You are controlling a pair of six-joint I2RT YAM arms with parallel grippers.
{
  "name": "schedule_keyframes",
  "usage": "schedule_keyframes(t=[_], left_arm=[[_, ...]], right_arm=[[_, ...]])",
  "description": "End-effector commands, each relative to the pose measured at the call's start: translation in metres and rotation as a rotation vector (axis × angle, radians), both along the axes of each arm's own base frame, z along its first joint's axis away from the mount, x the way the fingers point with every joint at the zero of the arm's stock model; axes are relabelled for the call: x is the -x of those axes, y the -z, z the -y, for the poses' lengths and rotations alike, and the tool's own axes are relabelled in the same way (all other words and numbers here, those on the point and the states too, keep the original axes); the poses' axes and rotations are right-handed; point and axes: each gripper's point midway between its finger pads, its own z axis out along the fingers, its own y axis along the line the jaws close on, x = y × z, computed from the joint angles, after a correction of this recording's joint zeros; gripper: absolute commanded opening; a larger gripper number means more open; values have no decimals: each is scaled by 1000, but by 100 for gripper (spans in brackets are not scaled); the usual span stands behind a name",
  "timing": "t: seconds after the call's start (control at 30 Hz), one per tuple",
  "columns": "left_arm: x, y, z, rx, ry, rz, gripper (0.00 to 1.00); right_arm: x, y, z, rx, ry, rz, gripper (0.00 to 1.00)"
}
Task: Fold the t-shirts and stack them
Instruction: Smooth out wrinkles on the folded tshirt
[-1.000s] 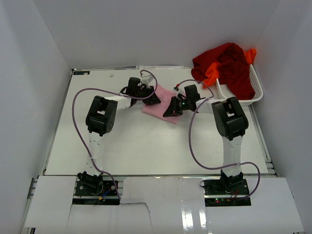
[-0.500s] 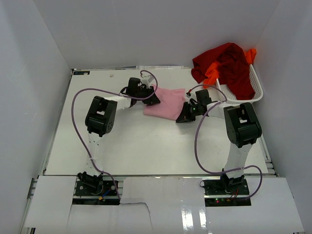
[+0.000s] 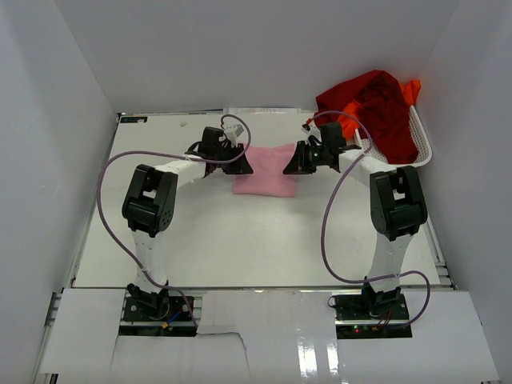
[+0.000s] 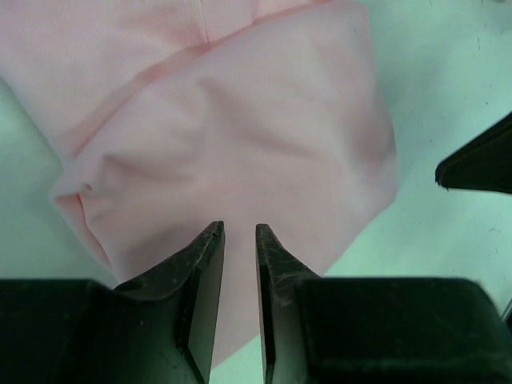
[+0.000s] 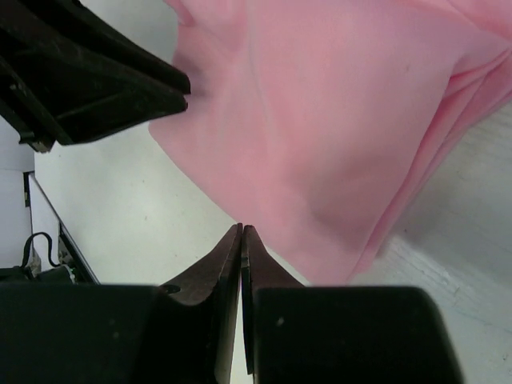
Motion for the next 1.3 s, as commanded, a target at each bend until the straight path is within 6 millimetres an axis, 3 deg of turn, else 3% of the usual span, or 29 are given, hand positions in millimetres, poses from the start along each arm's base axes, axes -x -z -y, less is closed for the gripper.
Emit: schedule_keyframes(t=[0.0,0.1,0.13,0.2,0.37,0.57,0.67,0.9,1.1,1.23,1.27], left_arm=[[16,-16,-6,-7,-18,0,33],[21,-34,2,59,7,35,33],[27,-32,3,72,20,27,34],[31,-40,19,131,90,53,34],[33,-19,37,196,179,19,31],[27,-32,50,216,210,49,31],[32,-25,52,223,230,30,31],[53,19,38,163,200,-57,31],[78,37,22,131,183,-101,31],[78,66,-16,59,52,-160,29],[74,65,-24,43,12,-149,29]], right_arm=[[-9,-12,-13,-41,-32,20,8],[-17,-11,-22,-50,-51,23,8],[-18,-2,-23,-45,-52,5,8],[-24,0,-27,-58,-58,2,8],[-27,19,-41,-94,-82,-54,8],[-19,36,-47,-103,-95,-105,8],[-14,49,-44,-87,-91,-124,8],[-7,62,-39,-61,-84,-145,8],[-8,62,-37,-47,-83,-141,8],[-8,60,-36,-40,-83,-135,8],[-8,61,-35,-36,-82,-139,8]])
